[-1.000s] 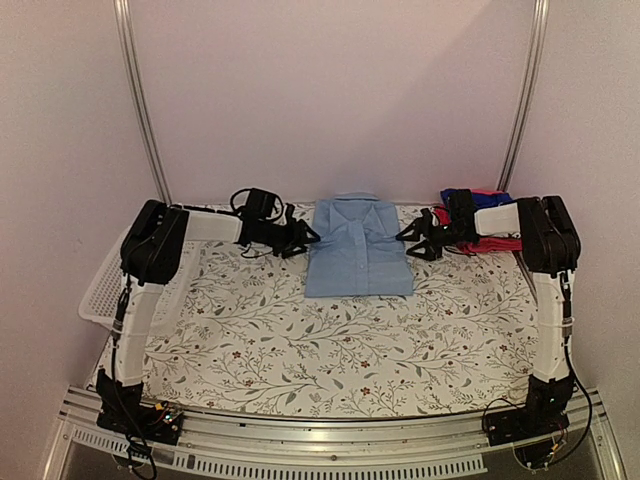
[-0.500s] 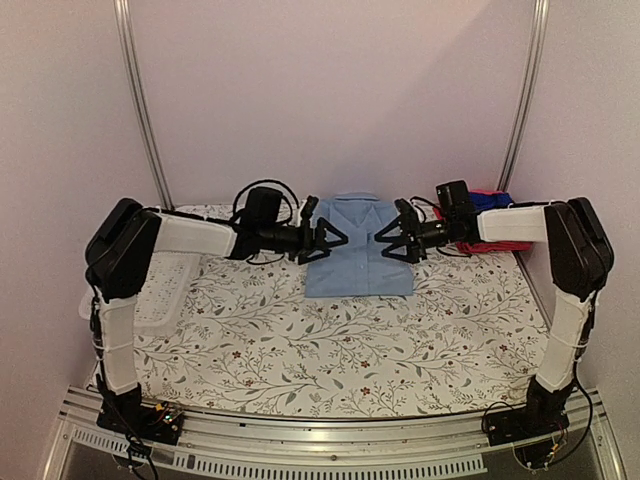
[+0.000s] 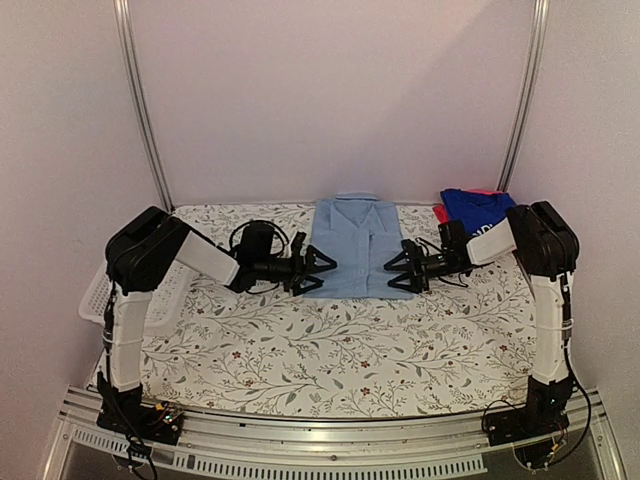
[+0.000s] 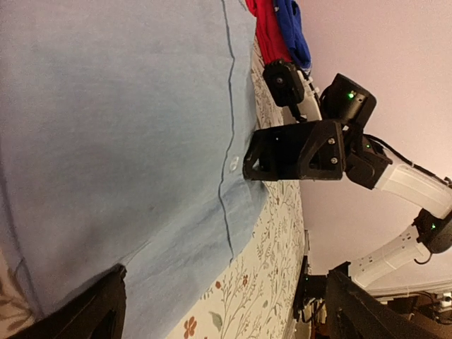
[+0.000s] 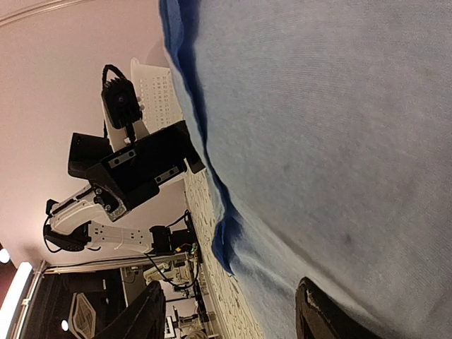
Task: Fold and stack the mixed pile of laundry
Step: Smooth out the 2/3-rectangle-folded shirt at the center of the board, then pick up the 2/3-rectangle-folded shirt from the center of the board.
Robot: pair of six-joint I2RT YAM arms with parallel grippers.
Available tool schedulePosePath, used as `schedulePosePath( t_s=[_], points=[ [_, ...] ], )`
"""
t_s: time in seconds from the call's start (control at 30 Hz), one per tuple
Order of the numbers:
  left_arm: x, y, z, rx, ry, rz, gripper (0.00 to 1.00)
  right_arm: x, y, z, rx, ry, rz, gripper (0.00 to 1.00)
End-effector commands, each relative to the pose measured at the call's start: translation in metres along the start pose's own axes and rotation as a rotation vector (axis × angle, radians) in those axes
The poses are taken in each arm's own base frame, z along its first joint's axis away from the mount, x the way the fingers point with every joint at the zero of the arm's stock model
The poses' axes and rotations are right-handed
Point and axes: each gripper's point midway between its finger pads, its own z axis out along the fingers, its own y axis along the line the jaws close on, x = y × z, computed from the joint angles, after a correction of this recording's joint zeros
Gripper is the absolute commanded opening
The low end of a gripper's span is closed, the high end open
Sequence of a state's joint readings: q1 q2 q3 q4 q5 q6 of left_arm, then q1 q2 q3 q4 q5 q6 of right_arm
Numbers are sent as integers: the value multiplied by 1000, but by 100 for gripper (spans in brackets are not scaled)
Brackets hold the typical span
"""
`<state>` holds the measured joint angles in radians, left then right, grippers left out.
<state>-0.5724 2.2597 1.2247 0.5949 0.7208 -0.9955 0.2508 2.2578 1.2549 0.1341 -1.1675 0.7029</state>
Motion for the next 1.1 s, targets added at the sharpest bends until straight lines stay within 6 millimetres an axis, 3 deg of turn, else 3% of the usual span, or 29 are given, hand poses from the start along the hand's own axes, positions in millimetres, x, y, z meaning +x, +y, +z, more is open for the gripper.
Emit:
schedulePosePath(
  t_s=[0.0, 0.1, 0.17, 0.3, 0.4, 0.5, 0.63, 0.8, 0.97, 1.07],
  points=[
    [11, 17, -37, -102, -14, -35, 98, 18, -19, -22, 89, -18, 90, 63],
    [13, 8, -65, -172, -41, -10, 98, 22, 31, -48, 91, -70, -2, 63],
    [15, 14, -81, -252, -67, -11, 95, 25, 33, -67, 176, -120, -7, 61],
    [18, 39, -90, -402, -65, -48, 72, 35, 3, -82, 381, -132, -33, 51],
    [22, 52, -82, -439, -32, -50, 56, 40, -20, -73, 415, -95, 4, 47],
    [28, 54, -65, -454, 24, -15, 52, 44, -39, -62, 455, -56, 21, 44],
    [40, 58, -47, -450, 68, -10, 50, 46, -49, -46, 455, -28, 15, 43],
    [48, 68, -42, -443, 69, -47, 38, 53, -67, -31, 450, 6, 47, 39],
    [56, 65, -39, -420, 93, -47, 21, 58, -71, -30, 451, 15, 60, 23],
    [61, 56, -37, -395, 114, -25, 3, 67, -70, -32, 447, 26, 74, 8]
  ],
)
